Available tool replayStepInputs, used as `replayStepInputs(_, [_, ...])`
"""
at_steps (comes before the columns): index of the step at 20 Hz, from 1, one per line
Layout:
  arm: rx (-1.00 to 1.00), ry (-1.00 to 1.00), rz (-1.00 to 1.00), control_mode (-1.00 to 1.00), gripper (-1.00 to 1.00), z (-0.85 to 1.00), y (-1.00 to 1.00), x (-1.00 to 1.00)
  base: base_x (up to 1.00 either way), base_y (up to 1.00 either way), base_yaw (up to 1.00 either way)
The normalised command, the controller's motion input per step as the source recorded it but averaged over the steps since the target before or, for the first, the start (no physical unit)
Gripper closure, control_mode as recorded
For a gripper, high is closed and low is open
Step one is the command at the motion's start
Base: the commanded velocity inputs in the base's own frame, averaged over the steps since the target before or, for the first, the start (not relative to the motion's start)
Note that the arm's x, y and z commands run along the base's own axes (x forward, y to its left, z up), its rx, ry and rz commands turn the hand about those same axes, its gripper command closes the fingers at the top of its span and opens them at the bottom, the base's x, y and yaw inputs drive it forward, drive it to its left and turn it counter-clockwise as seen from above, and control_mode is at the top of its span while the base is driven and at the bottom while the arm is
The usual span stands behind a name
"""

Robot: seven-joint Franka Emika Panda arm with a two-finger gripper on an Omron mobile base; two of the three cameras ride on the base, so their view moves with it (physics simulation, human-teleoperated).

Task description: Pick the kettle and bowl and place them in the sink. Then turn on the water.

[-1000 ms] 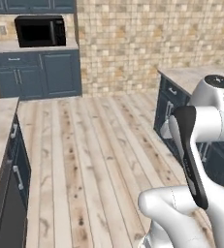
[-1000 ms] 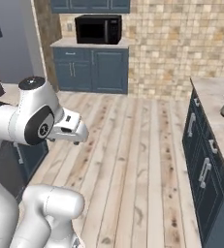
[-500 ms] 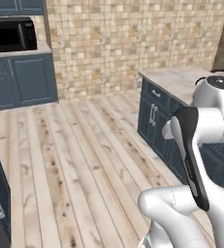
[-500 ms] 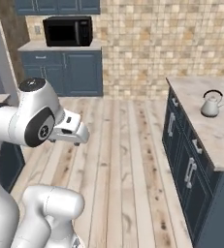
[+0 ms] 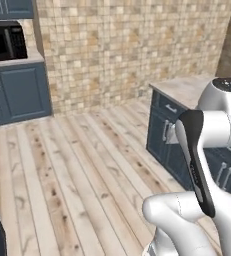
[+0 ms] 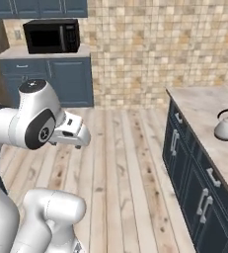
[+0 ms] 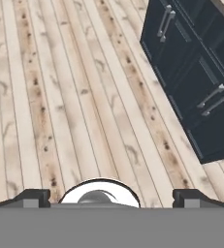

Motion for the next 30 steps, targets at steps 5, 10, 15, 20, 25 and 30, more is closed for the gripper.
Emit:
replayStepInputs(5, [0.0, 0.0, 0.0, 1.0, -1.0, 0.0, 0.0, 0.0, 0.83, 0.25, -0.18])
replayStepInputs(10, [0.0, 0.0, 0.0, 1.0, -1.0, 0.0, 0.0, 0.0, 0.79, 0.17, -0.2])
replayStepInputs(15, [0.0, 0.0, 0.0, 1.0, -1.0, 0.0, 0.0, 0.0, 0.69, 0.12, -0.27])
replayStepInputs(20, [0.0, 0.0, 0.0, 1.0, -1.0, 0.0, 0.0, 0.0, 0.54, 0.02, -0.38])
replayStepInputs(25, [0.0, 0.0, 0.0, 1.0, -1.0, 0.0, 0.0, 0.0, 0.4, 0.0, -0.47])
replayStepInputs(30, [0.0, 0.0, 0.0, 1.0, -1.0, 0.0, 0.0, 0.0, 0.39, 0.02, -0.49])
